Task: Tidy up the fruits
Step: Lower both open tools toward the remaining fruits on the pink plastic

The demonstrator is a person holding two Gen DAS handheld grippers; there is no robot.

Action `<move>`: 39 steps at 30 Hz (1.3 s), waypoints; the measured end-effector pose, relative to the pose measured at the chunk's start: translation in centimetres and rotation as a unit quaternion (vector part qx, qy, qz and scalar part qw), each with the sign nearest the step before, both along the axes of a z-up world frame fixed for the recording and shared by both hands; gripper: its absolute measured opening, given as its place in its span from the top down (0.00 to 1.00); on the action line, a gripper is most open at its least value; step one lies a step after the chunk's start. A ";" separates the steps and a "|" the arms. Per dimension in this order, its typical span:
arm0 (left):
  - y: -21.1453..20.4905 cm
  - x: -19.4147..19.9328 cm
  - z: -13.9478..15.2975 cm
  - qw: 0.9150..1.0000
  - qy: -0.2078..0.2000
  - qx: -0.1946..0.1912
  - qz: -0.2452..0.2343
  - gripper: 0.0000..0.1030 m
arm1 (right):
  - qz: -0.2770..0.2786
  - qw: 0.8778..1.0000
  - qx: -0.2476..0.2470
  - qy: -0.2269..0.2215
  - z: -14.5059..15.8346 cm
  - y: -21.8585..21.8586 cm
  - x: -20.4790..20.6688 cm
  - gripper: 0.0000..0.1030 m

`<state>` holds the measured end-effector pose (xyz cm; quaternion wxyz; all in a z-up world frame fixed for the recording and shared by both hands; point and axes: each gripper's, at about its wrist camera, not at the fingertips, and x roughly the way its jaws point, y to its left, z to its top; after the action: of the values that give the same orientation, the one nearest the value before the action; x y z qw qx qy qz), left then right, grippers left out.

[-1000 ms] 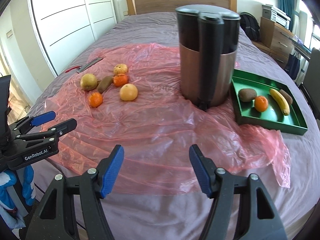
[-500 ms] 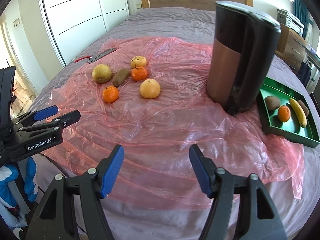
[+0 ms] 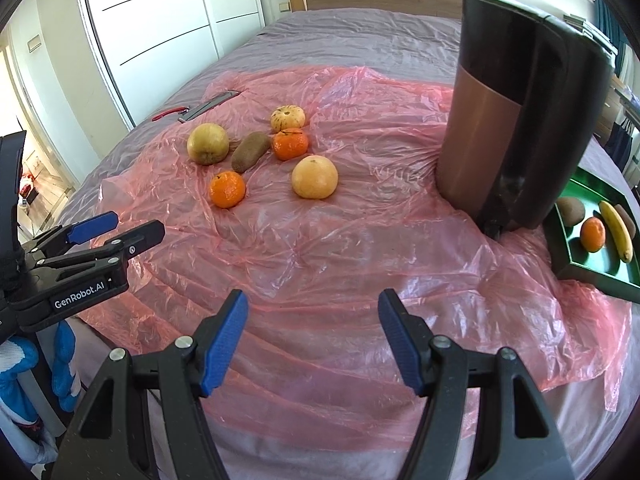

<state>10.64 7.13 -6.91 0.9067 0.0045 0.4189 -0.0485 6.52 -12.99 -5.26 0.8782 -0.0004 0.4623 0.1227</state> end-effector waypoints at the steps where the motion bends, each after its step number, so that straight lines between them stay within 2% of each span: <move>1: 0.0 0.1 0.0 1.000 0.000 -0.001 0.000 0.29 | 0.000 1.000 0.001 0.001 -0.1 0.0 0.2 0.25; 27: -1.3 3.4 -2.1 1.000 -0.003 -0.008 -0.006 0.29 | -0.025 0.999 0.026 0.007 -2.9 -0.9 5.8 0.25; 39: -0.1 4.4 -2.8 0.999 -0.001 -0.036 0.010 0.29 | -0.021 0.999 0.041 -0.010 -3.0 -0.2 8.1 0.25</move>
<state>15.02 7.07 -9.70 0.9073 -0.0322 0.4157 -0.0542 14.65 -13.19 -8.23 0.8845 0.0437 0.4478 0.1232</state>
